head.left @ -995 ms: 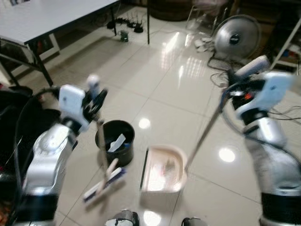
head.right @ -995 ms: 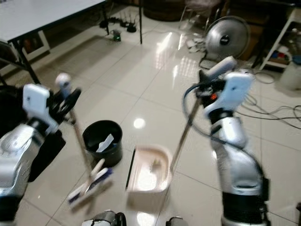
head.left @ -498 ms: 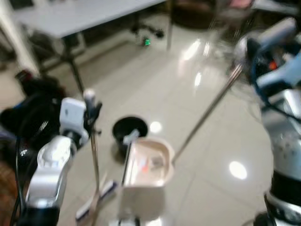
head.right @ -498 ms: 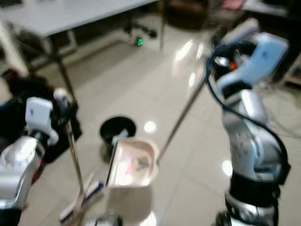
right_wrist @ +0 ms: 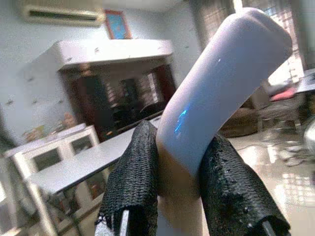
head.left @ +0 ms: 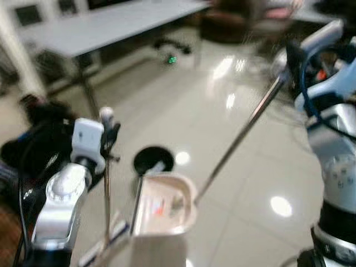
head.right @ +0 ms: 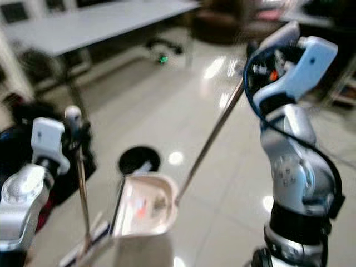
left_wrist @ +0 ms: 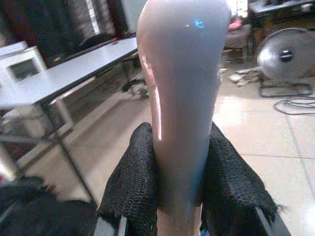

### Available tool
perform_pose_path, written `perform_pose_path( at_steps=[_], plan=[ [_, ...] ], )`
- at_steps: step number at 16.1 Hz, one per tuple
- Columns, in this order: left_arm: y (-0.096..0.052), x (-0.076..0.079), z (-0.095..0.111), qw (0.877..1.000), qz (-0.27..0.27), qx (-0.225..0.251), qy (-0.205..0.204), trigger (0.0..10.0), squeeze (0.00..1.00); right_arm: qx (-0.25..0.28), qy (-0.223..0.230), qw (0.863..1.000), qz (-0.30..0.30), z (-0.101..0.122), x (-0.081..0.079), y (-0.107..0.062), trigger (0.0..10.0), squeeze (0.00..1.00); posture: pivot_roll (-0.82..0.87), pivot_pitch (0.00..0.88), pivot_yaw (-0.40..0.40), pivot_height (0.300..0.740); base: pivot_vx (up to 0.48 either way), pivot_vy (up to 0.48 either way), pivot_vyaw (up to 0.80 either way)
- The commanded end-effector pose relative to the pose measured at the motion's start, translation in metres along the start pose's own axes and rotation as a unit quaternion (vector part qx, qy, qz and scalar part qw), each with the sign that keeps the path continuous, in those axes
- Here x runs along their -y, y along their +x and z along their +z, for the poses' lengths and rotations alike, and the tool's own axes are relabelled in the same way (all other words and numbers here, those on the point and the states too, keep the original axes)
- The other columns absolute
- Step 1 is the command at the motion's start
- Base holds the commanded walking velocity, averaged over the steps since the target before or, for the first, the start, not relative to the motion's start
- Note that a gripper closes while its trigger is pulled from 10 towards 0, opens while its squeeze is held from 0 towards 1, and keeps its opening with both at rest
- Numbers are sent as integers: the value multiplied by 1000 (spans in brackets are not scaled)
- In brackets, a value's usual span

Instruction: Sweep floor

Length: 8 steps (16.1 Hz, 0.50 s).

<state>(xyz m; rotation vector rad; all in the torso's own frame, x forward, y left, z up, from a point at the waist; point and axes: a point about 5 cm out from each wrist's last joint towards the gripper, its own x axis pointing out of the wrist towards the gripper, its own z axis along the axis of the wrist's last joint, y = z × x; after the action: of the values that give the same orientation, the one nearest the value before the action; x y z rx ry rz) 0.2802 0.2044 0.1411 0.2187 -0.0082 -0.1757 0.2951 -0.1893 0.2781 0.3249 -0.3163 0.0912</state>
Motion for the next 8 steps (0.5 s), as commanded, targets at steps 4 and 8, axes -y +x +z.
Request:
perform_pose_path(
  at_steps=[4,8],
  plan=[
    [3,4,11,1000,-1,24,9,10000,0,39,-12,999,8,16,-5,7,10000,0,26,0,41,740,428,0,0],
    [2,4,10,1000,5,23,9,10000,0,42,-10,999,25,18,-12,11,10000,0,36,0,27,740,442,0,700]
  ],
)
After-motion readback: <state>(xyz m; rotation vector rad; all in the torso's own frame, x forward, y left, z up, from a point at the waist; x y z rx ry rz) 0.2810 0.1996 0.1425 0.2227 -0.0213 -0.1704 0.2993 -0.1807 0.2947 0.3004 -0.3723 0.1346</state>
